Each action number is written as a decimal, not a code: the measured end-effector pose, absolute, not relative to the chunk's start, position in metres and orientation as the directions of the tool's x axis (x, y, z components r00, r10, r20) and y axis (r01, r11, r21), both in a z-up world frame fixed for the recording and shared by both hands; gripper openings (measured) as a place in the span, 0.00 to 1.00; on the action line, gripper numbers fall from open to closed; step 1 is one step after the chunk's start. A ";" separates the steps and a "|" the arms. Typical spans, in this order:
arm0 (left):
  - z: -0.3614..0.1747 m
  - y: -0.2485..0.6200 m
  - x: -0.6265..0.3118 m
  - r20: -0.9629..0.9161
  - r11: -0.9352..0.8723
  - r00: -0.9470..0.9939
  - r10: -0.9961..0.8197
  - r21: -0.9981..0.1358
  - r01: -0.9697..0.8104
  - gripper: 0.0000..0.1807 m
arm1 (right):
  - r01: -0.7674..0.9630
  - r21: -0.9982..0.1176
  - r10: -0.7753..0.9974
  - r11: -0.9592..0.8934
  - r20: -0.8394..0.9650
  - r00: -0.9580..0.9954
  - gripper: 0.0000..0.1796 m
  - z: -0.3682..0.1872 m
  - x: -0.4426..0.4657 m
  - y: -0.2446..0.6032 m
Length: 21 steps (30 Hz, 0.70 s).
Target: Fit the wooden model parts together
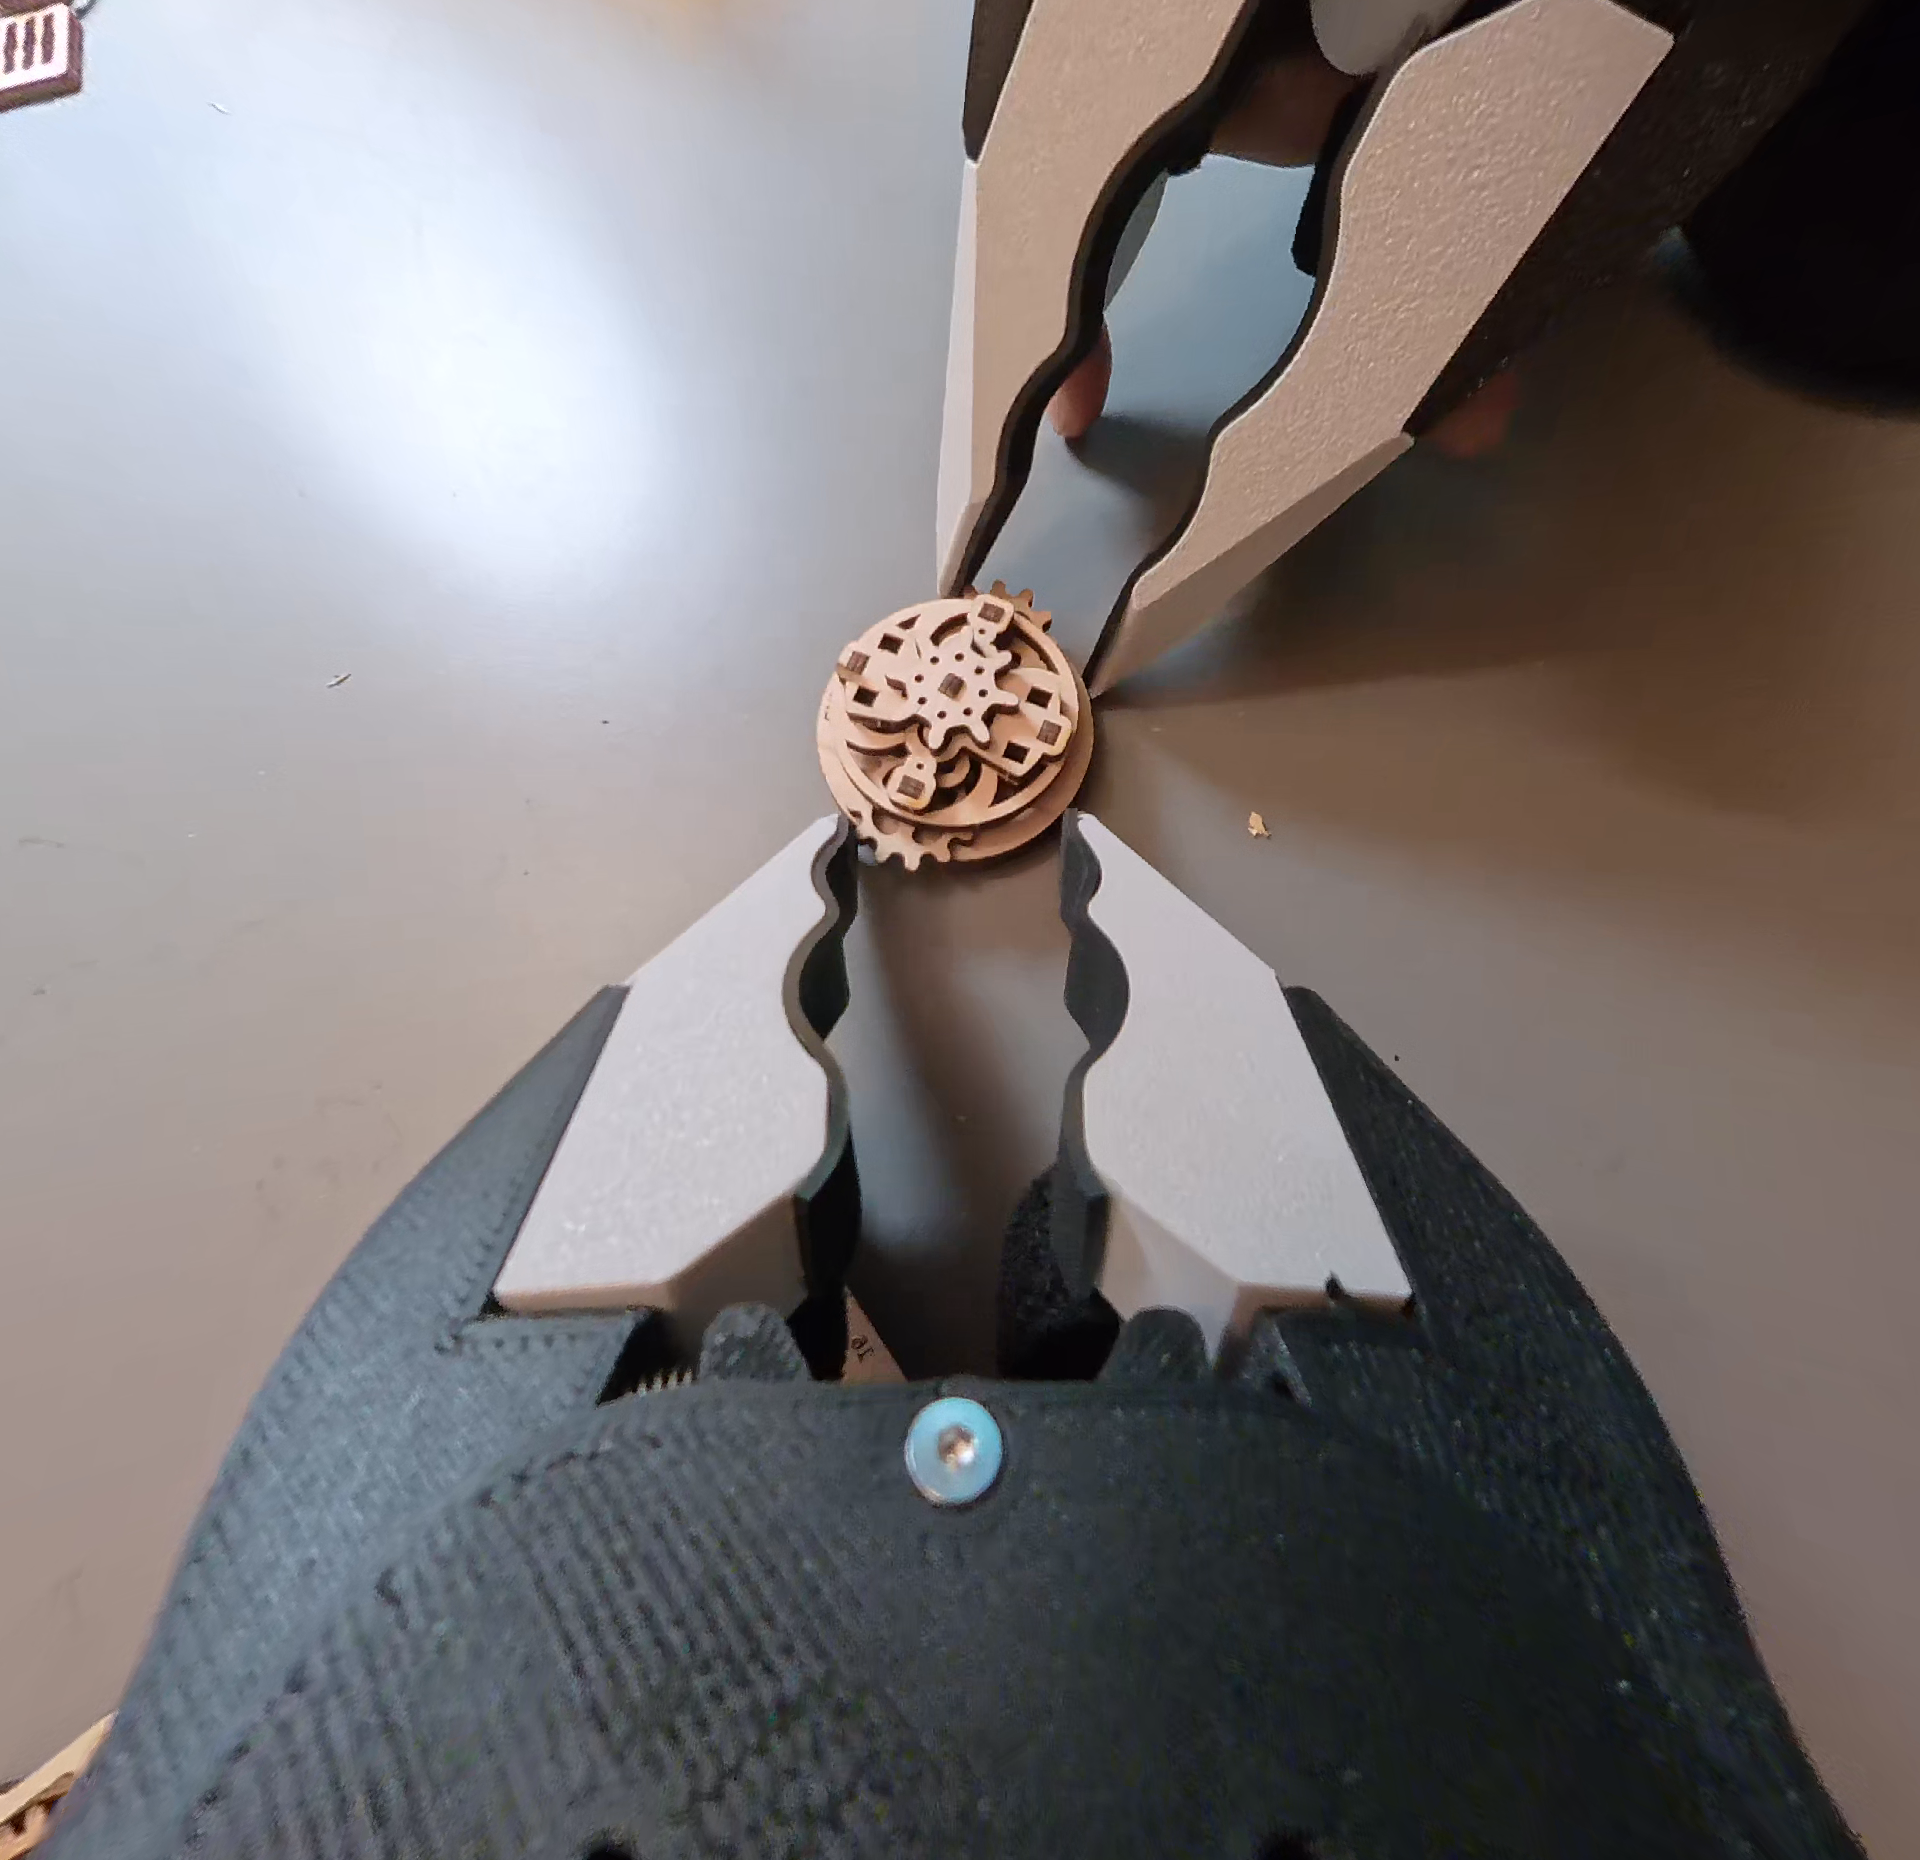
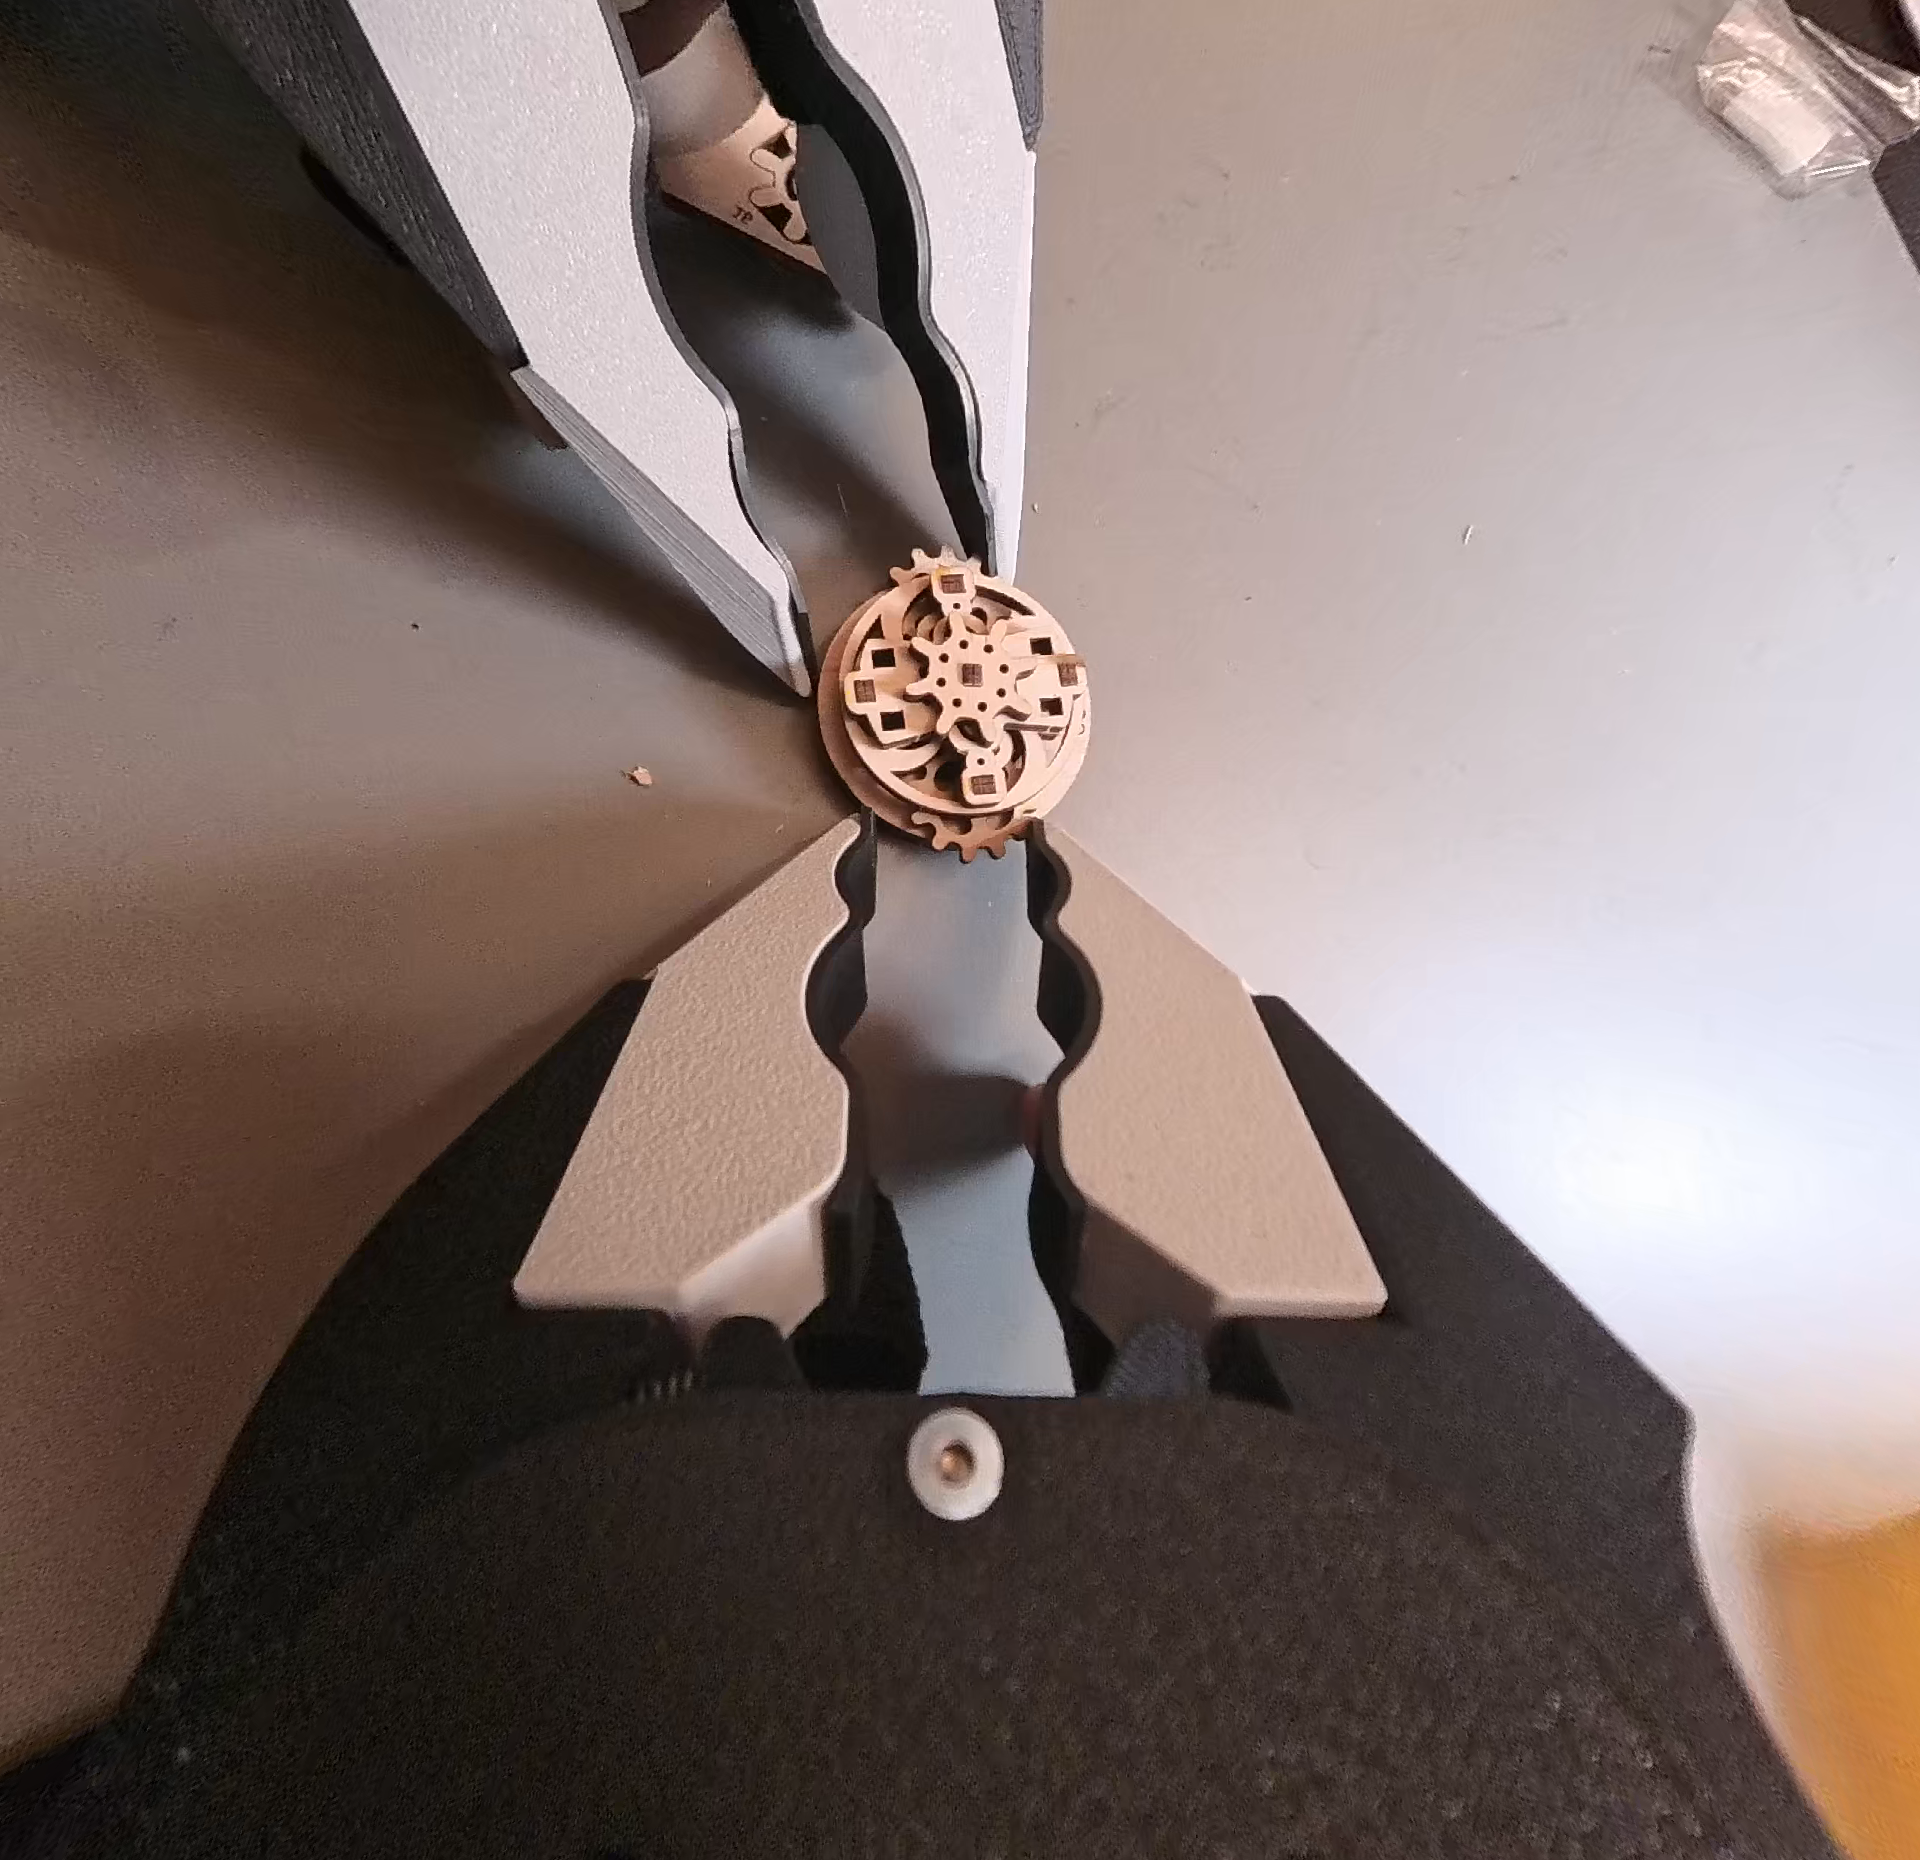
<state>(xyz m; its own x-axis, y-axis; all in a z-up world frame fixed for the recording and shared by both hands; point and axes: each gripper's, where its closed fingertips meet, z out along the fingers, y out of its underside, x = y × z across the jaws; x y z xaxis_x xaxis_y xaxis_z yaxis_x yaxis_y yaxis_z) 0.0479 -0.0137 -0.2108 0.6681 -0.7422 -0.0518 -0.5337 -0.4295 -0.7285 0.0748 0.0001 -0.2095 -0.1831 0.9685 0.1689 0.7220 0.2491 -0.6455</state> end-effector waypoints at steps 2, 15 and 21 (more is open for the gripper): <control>-0.211 -0.013 0.047 -0.065 -0.426 0.670 -0.740 -0.725 -0.541 0.21 | 0.721 -0.649 0.970 0.244 0.168 -0.176 0.15 -0.209 0.074 0.000; -0.212 -0.014 0.047 0.013 -0.472 0.695 -0.719 -0.743 -0.474 0.21 | 0.742 -0.636 0.977 0.213 0.154 -0.148 0.14 -0.210 0.075 0.001; -0.211 -0.011 0.046 -0.005 -0.465 0.702 -0.712 -0.746 -0.477 0.28 | 0.732 -0.641 0.973 0.229 0.160 -0.164 0.09 -0.209 0.075 -0.001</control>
<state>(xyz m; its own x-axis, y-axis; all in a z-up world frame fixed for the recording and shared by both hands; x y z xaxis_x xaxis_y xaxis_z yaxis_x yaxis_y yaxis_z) 0.0461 -0.0112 -0.2114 0.7020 -0.7122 -0.0051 -0.4770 -0.4648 -0.7459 0.0748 -0.0006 -0.2093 -0.1640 0.9734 0.1603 0.7324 0.2290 -0.6412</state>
